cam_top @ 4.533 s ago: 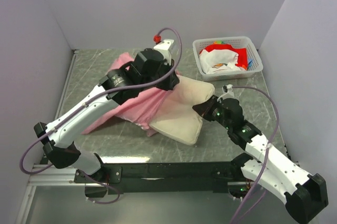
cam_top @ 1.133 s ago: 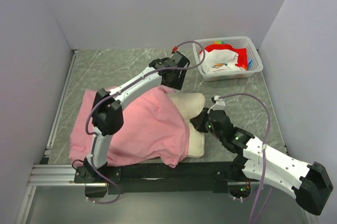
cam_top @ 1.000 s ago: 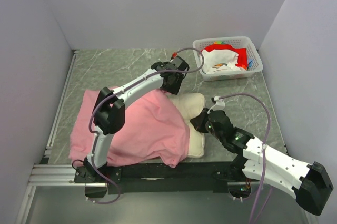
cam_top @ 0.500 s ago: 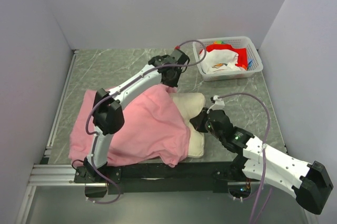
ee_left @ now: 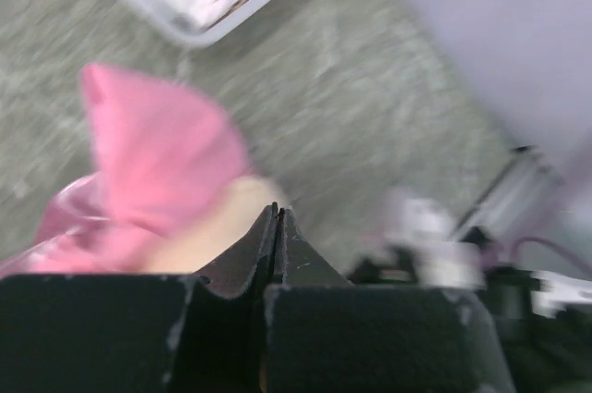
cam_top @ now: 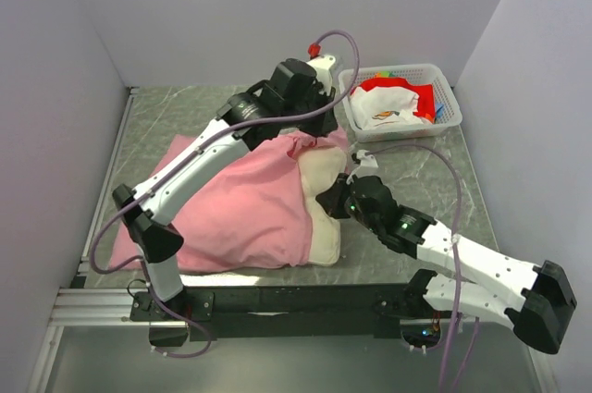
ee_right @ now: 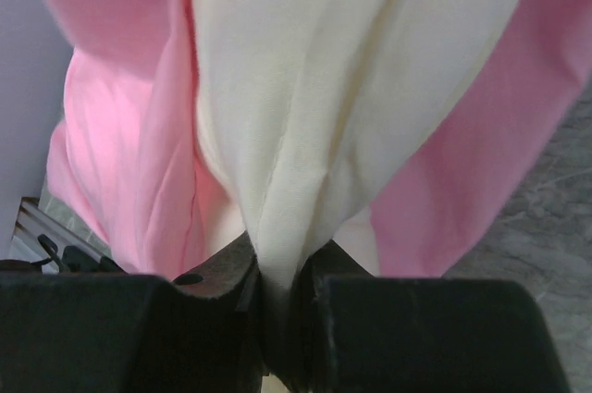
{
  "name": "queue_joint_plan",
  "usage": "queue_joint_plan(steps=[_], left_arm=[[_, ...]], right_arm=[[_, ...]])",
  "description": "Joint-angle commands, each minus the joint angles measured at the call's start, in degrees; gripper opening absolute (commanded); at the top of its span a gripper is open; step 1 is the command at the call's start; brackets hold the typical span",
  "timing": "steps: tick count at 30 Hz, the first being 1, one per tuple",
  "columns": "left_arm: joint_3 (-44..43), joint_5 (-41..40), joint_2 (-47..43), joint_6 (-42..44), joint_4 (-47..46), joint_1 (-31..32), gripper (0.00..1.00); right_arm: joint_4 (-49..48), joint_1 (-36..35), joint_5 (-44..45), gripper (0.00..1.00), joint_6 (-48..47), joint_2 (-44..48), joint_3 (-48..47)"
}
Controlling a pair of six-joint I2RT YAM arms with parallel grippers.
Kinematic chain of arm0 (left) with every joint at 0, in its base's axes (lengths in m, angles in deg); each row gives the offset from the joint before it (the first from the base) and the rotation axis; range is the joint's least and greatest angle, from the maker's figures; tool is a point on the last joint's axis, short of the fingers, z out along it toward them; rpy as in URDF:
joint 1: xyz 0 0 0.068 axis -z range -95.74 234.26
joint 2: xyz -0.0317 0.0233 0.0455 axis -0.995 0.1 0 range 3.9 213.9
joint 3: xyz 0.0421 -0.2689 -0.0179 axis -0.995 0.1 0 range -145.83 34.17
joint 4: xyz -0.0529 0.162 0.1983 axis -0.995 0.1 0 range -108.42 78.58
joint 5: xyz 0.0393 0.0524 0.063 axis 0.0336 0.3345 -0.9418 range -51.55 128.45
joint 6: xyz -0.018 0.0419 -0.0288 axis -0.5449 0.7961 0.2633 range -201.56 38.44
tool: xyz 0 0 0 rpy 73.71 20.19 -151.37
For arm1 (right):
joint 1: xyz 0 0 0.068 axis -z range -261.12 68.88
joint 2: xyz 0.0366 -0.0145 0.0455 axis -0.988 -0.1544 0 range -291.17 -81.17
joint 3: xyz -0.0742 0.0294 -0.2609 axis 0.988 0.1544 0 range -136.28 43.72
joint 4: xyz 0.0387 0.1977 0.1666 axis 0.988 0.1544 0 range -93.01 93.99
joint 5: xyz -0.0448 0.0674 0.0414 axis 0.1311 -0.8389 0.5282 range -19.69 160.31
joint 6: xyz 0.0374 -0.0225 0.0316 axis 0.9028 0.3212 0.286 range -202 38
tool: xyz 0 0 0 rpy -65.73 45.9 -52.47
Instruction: Put the pillow into the pillowcase
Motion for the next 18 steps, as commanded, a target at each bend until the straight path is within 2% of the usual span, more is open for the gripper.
queue_joint_plan(steps=[1,4,6,7,8,9,10,11,14,15,18], left_arm=[[0.5,8.0,-5.9,-3.3,-10.8,1.1,0.01],[2.6,12.5,-5.6,-5.6,-14.3,1.1,0.01],[3.6,12.4,-5.0,-6.4,-16.1,1.5,0.01],[3.4,11.1,-4.1,-6.6,-15.2,1.7,0.01],[2.9,5.6,-3.6,-6.8,-13.5,1.7,0.01],[1.6,1.4,-3.0,-7.7,-11.6,1.6,0.05],[0.8,-1.8,-3.0,-8.3,-6.0,1.6,0.14],[0.4,-13.5,-3.2,-9.0,-3.6,1.4,0.25],[7.7,-25.1,-8.9,-10.7,-1.4,1.3,0.60],[13.9,-27.2,-12.7,-11.5,-1.4,1.2,0.69],[25.4,-31.9,-18.9,-13.6,-0.3,1.3,0.76]], right_arm=[[-8.4,-3.1,-0.6,0.00,-1.3,-3.2,-5.5],[-10.9,-0.7,-3.8,0.00,-1.0,-8.4,-5.1],[-13.2,-1.2,-4.1,0.00,-1.2,-11.6,-5.8],[-13.2,-1.3,-4.0,0.00,-0.3,-15.0,-6.0],[-13.4,-0.9,-4.2,0.00,0.4,-16.6,-5.9],[-13.8,-0.5,-4.5,0.00,0.8,-17.8,-4.8],[-14.5,-0.2,-4.7,0.00,1.5,-18.5,-3.9],[-16.0,0.1,-4.4,0.00,2.0,-18.3,-2.8],[-16.5,0.7,-3.4,0.00,3.8,-16.7,-0.4],[-16.4,0.7,-3.2,0.00,4.0,-16.0,-0.3],[-16.3,0.7,-2.7,0.00,5.2,-15.2,0.0]])
